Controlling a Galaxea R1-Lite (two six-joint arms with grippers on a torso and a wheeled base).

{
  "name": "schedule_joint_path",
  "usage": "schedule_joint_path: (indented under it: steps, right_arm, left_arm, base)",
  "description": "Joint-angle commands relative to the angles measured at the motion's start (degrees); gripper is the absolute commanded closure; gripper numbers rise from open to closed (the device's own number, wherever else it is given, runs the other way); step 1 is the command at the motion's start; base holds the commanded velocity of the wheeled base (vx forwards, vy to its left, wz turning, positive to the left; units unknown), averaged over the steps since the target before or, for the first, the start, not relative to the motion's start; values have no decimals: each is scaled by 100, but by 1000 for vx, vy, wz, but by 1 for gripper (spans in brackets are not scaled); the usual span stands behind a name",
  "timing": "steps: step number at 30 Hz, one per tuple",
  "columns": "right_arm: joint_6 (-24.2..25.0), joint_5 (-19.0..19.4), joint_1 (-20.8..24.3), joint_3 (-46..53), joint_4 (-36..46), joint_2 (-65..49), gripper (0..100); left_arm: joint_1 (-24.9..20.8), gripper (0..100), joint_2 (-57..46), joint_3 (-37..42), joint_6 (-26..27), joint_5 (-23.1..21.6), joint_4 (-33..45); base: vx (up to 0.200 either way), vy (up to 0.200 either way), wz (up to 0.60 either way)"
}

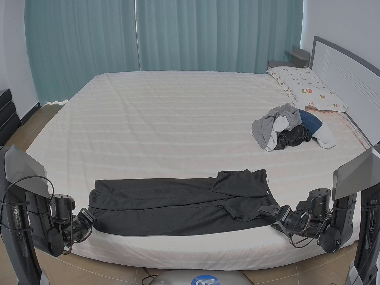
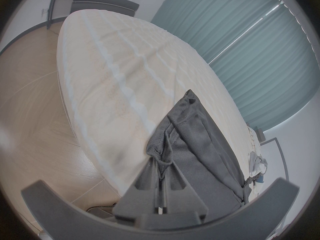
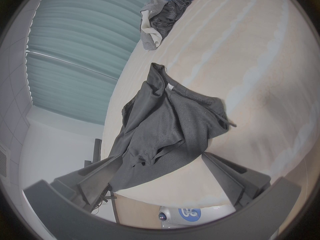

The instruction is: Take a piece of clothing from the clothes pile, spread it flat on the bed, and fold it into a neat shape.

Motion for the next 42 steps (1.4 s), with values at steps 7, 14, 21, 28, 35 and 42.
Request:
schedule_joint_path:
  steps: [7,14,21,28,35,42]
  right_arm:
    - [-73,-1,75,339,-23,-601,0]
    - [-82,-1,101,181,504,-548,0]
    - [-134,-10,-48,-118,619,-205,0]
    - [-143,-537,-206,-549,882,-21,100]
    - [-152,-642,-101,-443,900,-214,100]
    - [-741,-651,-92,-39,909,-478,100]
  left_arm:
    - [187,100,-342,-22,-229,-15,-1]
    - [196,100,-351,-48,-352,-33,-1]
    - [187,100,-324,-66,-352,-50,-1]
    - [196,100,-307,-101,-352,-50,-1]
    - [240,100,-333,-180,-431,-50,-1]
    - [407,100,-359,-277,-423,-59,-1]
  base:
    - [0,0,0]
    - [0,0,0]
    - [0,0,0]
    - [0,0,0]
    - [0,0,0]
    - [0,0,0]
